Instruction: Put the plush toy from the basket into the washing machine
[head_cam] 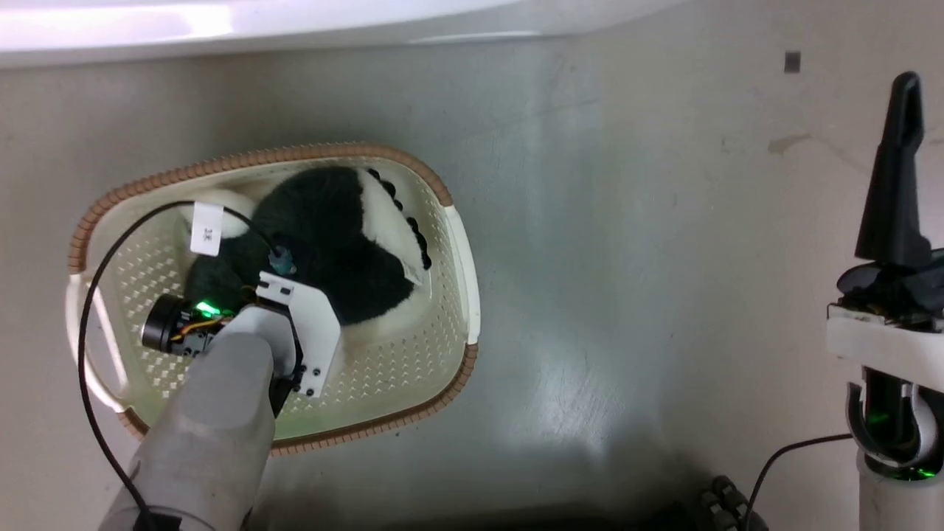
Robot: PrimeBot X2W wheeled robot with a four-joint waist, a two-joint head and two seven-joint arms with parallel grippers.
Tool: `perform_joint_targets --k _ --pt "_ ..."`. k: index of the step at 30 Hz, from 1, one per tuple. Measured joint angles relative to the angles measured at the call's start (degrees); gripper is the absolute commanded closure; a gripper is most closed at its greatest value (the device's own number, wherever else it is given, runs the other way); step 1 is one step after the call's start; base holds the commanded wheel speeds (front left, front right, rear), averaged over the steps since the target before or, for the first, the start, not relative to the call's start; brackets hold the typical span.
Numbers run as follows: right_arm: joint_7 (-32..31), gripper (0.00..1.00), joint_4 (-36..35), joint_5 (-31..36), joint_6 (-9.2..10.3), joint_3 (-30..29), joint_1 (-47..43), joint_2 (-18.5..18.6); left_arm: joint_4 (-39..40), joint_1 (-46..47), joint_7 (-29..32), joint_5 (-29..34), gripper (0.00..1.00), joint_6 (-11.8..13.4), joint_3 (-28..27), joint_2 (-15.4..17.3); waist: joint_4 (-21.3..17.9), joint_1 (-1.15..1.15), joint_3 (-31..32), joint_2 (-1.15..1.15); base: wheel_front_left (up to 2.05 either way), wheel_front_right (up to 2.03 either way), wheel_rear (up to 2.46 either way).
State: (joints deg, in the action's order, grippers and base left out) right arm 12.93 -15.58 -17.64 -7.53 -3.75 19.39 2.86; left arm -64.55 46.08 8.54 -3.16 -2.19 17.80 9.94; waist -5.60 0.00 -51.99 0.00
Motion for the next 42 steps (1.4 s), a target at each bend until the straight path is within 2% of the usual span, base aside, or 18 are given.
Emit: perform_joint_targets --k 12,13,14,25,31,42 --pt "1.32 0.0 -0.87 -2.15 0.0 0.11 1.86 0.0 -6.61 5.42 -0.19 -0.59 0.0 0.02 3.22 0.35 -0.63 0.0 -4.54 0.0 0.0 0.0 0.0" --pt "1.34 0.0 -0.94 -2.21 0.0 0.13 2.1 0.0 -7.13 5.81 -0.19 -0.58 0.65 -0.03 3.61 0.41 -0.7 0.0 -4.84 0.0 0.0 0.0 0.0" --pt "1.41 0.0 -1.07 -2.34 0.0 0.15 2.34 0.0 -7.66 6.16 -0.16 -0.59 1.0 -0.25 3.87 0.47 -0.79 0.0 -5.11 0.0 0.0 0.0 0.0" --pt "1.81 0.0 -0.92 -2.63 0.0 0.22 2.48 0.0 -9.35 6.08 -1.37 -1.62 1.0 -1.02 5.16 0.82 -1.05 0.0 -2.63 0.0 0.0 0.0 0.0" --pt "1.82 0.0 0.56 -2.53 0.0 0.32 2.31 0.0 -9.38 4.47 -4.36 -4.23 1.0 -1.12 4.16 0.8 -0.69 0.0 1.4 0.0 0.0 0.0 0.0" --pt "1.82 0.0 2.61 -2.01 0.0 0.6 -0.55 0.0 -9.47 -1.4 -11.33 -4.64 1.0 -3.36 6.11 -1.11 0.8 0.0 11.23 0.0 0.0 0.0 0.0"
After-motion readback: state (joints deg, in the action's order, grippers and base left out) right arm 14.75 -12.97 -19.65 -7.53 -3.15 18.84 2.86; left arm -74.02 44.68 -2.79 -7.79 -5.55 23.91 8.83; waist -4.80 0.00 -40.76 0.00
